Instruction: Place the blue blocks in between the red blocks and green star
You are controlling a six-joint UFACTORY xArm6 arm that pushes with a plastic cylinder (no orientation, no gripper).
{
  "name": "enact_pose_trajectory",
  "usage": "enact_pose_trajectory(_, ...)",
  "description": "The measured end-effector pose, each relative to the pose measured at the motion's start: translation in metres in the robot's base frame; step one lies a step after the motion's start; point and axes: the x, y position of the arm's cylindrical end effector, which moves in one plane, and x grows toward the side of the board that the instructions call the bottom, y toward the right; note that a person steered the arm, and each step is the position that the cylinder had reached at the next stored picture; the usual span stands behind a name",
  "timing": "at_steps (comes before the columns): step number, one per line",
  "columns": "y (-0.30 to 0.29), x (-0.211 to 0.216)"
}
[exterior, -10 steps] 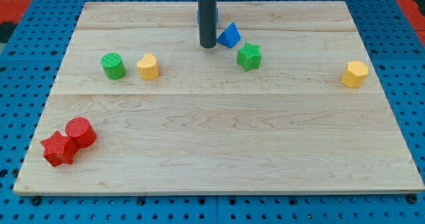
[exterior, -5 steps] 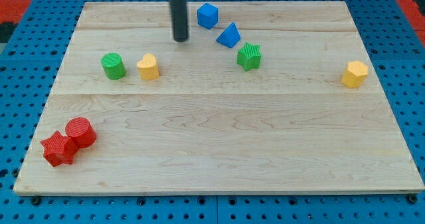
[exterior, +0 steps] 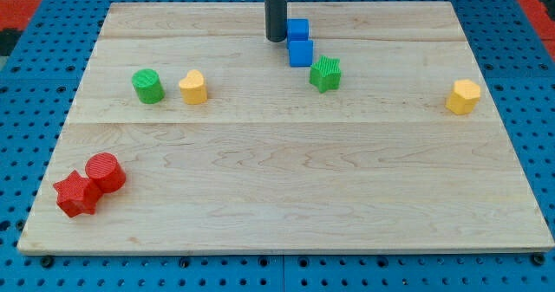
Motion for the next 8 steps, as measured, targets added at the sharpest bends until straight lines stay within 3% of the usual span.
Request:
enact_pose_trajectory(3, -0.002, 0.014)
enact_pose_trajectory(4, -0.031, -0.039)
enact_pose_trajectory(5, 0.029, -0.059)
enact_pose_trajectory(8, 0.046, 0.084)
